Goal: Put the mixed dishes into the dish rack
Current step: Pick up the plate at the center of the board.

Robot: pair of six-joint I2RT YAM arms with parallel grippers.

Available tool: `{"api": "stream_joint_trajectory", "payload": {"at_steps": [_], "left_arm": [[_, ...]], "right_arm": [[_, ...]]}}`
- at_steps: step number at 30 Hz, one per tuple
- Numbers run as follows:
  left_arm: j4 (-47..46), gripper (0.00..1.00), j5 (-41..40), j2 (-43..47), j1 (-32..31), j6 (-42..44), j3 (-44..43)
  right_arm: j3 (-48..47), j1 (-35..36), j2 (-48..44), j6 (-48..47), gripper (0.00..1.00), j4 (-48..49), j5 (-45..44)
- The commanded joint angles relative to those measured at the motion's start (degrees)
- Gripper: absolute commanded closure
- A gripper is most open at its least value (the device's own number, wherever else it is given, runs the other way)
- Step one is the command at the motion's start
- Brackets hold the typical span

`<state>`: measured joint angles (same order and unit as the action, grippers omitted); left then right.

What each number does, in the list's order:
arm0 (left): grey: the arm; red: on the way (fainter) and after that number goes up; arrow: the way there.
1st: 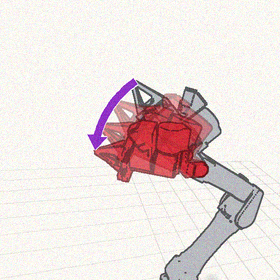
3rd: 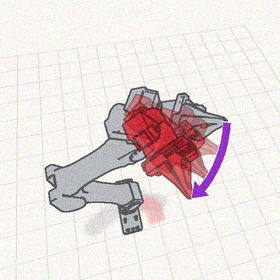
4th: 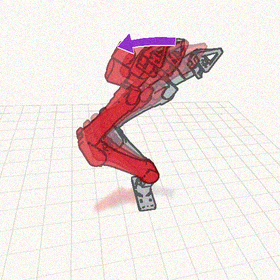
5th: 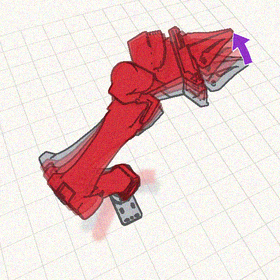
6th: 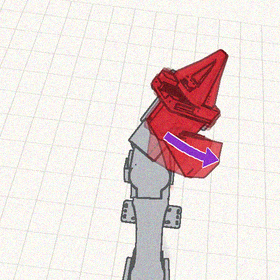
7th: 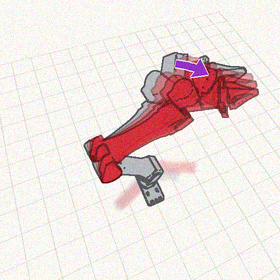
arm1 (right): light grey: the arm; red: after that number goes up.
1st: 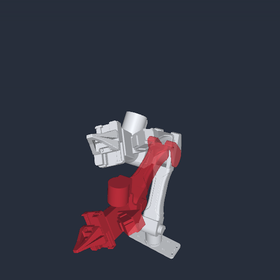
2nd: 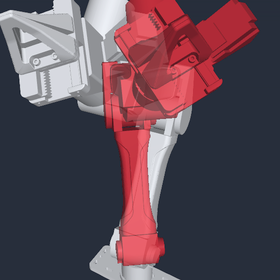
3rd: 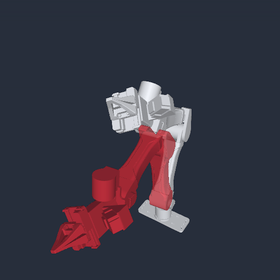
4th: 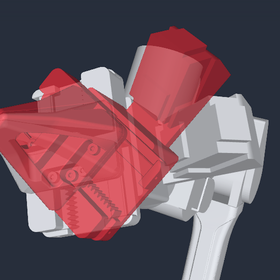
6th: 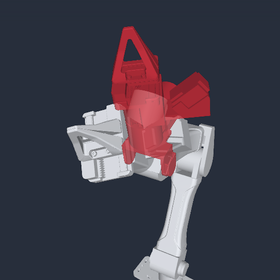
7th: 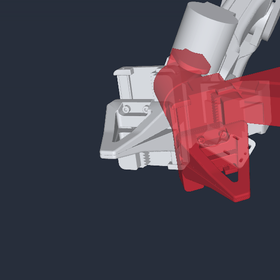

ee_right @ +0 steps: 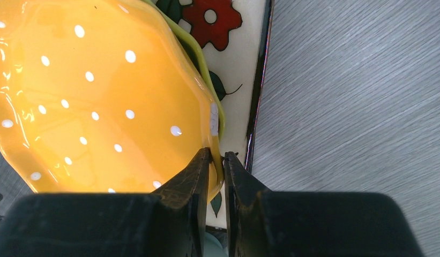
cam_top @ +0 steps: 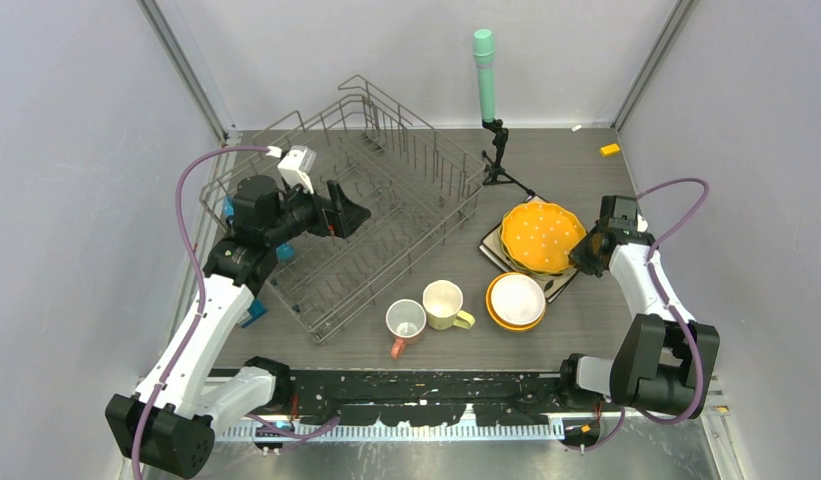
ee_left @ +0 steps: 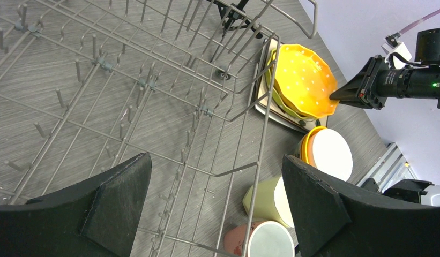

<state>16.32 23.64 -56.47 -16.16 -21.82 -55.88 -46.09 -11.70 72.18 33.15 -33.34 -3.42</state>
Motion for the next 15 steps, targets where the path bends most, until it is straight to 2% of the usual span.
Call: {"api": "stream_joint_trajectory", "payload": {"at_steps": [1,15], "left_arm": [[-1.02,0.06,-0.24,0.61,-0.18,0.73,-0.11],[-1.02,0.06,-0.39,0.8,-0.18,0.64,0.24]], "right_arm": [[-0.12,0.1,-3.04,0.16,1.0,1.8,1.09],[-0.77,0.1,-5.98,-0.11,1.0,-2.65,-1.1]]}}
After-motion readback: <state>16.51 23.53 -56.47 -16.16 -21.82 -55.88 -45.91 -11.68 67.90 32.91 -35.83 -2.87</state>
